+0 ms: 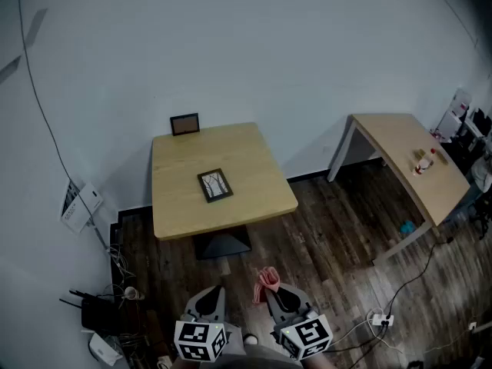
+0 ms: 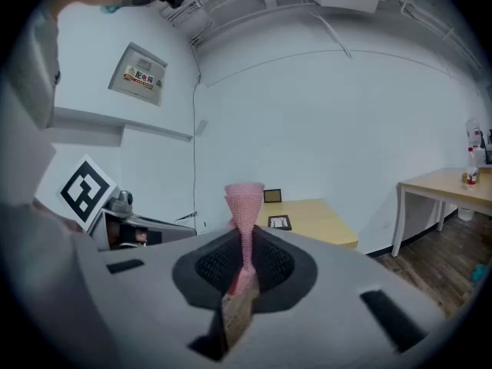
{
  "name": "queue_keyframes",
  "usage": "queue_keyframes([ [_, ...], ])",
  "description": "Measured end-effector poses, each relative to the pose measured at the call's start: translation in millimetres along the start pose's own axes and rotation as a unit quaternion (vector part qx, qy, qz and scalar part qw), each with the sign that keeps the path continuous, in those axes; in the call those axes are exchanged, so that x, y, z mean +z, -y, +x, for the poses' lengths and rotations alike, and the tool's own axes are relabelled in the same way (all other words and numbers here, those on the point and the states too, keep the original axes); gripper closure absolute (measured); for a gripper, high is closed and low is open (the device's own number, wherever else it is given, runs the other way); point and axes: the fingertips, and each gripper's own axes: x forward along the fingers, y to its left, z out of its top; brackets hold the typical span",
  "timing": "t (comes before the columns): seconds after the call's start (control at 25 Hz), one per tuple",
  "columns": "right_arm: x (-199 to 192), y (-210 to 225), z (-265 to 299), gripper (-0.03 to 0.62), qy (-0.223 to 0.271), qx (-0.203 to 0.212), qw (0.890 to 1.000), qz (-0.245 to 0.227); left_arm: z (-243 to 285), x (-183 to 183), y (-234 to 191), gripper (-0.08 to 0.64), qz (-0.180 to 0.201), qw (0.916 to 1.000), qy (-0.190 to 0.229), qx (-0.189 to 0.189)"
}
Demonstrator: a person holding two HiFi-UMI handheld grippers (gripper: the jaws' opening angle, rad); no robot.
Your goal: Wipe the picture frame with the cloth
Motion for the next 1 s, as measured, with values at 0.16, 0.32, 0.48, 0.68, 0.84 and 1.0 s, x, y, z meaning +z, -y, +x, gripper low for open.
queue_keyframes([
  [0.16,-6.7,-9.6,-20.2,0.575,-0.004,0.008,1.000,0.003,-14.8,-7.0,19.1,0.555,-0.019,0.9997,0.001,-0.014],
  [0.32,-9.1,-11.9,-29.0,0.575,-0.001,0.005,1.000,-0.012,-17.2,-3.6,29.0,0.555,-0.014,0.9997,0.007,-0.017],
  [0.48,-7.7,-12.5,-35.1,0.575,0.005,0.005,1.000,-0.007,-18.0,0.7,35.8,0.555,-0.019,0.9995,0.016,-0.021],
  [0.68,-2.1,-6.7,-35.0,0.574,0.010,0.005,1.000,0.011,-18.4,4.7,39.2,0.555,-0.015,0.9994,0.020,-0.026],
  [0.84,0.2,-6.5,-24.3,0.574,0.006,0.006,1.000,0.008,-15.0,2.0,26.6,0.555,-0.017,0.9997,0.010,-0.014],
  [1.0,-2.6,-2.0,-5.5,0.574,-0.005,0.010,1.000,0.010,-4.0,4.2,4.1,0.555,-0.041,0.9991,0.006,0.001],
])
